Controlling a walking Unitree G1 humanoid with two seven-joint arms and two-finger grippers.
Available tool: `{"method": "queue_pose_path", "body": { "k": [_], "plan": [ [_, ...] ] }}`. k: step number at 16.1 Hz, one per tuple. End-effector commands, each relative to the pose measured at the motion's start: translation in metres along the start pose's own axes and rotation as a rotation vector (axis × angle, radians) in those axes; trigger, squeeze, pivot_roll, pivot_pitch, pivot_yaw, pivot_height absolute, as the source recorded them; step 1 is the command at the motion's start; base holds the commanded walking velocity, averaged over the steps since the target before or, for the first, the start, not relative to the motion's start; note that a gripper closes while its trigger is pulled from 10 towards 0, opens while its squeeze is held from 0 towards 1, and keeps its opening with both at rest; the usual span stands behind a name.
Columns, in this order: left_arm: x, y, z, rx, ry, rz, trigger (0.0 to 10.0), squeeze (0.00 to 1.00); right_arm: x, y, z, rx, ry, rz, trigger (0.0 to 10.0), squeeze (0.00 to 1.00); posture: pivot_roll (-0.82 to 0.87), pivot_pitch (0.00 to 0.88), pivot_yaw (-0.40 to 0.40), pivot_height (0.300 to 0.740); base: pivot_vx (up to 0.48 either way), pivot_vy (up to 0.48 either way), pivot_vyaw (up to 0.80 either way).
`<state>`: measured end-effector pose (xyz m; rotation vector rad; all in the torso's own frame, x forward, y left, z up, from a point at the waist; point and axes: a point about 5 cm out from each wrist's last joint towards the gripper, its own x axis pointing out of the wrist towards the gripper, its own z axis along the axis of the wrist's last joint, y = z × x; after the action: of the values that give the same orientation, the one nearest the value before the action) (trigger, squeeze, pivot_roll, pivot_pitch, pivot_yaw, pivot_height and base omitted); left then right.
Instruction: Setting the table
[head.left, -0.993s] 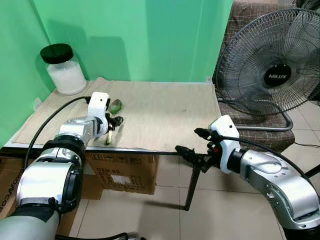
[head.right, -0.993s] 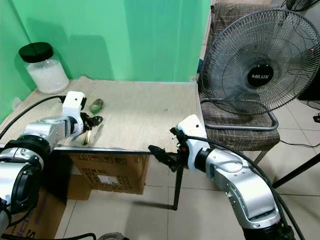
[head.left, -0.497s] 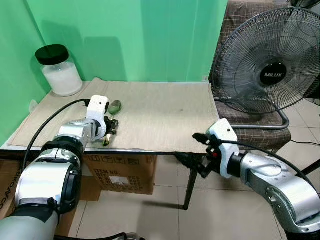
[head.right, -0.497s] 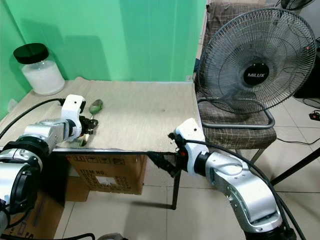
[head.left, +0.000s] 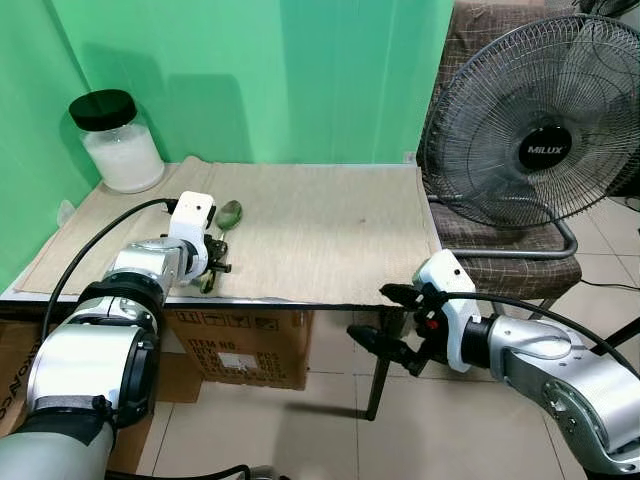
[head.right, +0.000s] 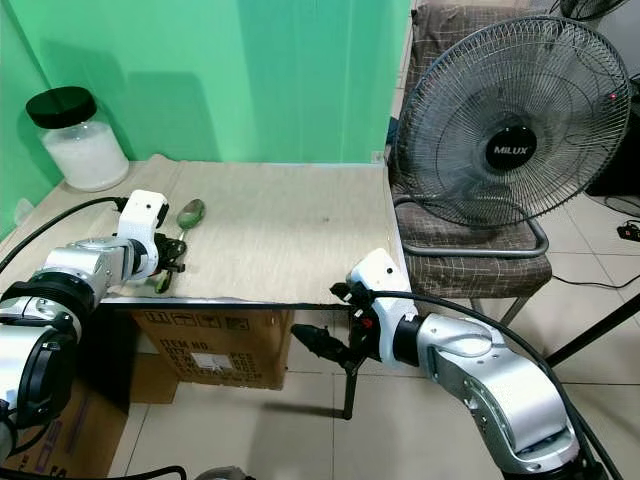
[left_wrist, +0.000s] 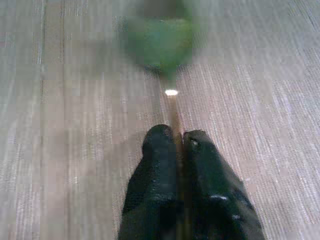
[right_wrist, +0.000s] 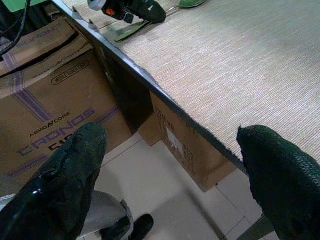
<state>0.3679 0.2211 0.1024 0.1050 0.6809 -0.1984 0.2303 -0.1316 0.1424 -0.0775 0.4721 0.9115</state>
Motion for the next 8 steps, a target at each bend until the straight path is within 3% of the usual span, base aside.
{"method": "queue_pose_path", "body": {
  "k": [1, 8],
  "plan": [
    [-0.001, 0.005, -0.010, -0.001, 0.047, 0.014, 0.0, 0.00, -0.001, 0.005, 0.003, -0.017, -0.006, 0.023, 10.0, 0.00, 0.00, 0.000, 0.050, 0.740, 0.000, 0.000, 0.00],
    [-0.004, 0.010, 0.000, -0.015, -0.020, 0.004, 0.0, 0.00, 0.000, 0.001, 0.007, -0.019, -0.033, -0.004, 10.0, 0.00, 0.00, 0.000, 0.060, 0.740, 0.000, 0.000, 0.00]
  ]
}}
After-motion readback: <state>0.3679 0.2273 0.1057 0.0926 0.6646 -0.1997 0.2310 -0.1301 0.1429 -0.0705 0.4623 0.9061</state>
